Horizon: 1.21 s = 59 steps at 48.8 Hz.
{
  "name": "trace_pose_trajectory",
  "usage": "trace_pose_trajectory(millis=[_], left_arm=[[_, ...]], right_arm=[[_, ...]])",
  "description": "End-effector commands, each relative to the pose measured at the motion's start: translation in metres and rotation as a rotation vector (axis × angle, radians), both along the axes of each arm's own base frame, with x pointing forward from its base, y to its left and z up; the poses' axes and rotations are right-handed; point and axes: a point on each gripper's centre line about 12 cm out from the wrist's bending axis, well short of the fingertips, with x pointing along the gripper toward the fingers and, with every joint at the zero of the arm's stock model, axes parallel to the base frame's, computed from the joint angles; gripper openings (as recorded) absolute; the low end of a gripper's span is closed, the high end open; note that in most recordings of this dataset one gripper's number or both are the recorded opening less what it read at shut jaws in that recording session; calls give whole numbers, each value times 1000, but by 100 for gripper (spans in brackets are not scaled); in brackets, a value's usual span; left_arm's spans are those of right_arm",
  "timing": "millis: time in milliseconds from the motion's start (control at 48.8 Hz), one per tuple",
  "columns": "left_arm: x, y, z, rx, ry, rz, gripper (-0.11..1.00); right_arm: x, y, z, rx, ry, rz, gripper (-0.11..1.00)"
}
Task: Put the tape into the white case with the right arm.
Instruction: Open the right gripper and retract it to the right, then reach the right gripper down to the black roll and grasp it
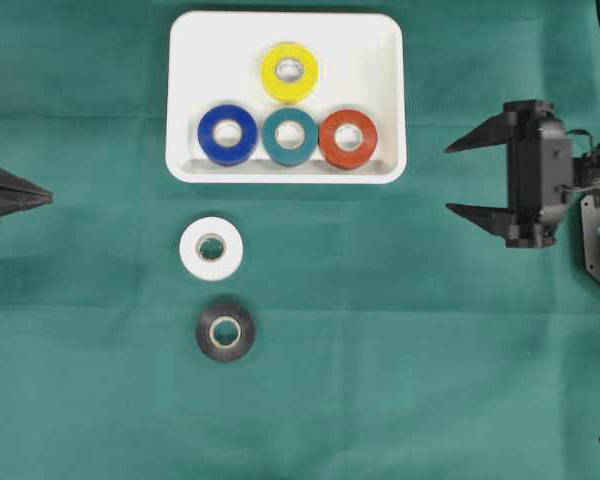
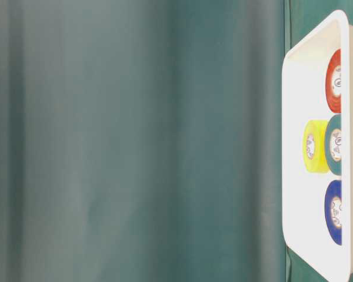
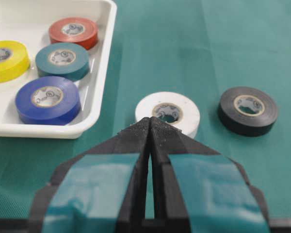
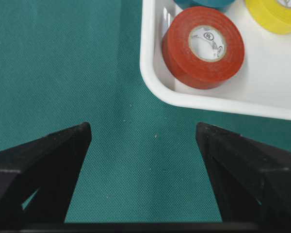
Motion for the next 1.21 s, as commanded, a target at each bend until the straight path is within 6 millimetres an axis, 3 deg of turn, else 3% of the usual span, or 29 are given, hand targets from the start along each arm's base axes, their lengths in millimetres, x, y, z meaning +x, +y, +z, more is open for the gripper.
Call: trace_pose_trajectory(millis=[0,246,697,1189], left_arm=[[1,0,5,0,-12,2,0],[1,0,5,0,-11,3,0],[1,0,5,-1,-12,3,0],[1,3,6,0,-15,20,0]], right_arm=[[0,0,5,-3,-28,3,73],[-4,10,0,25,-78,53,72],[-8,52,-6,54,-103,261,72],[-11,54,-10,50,-77,273,72]])
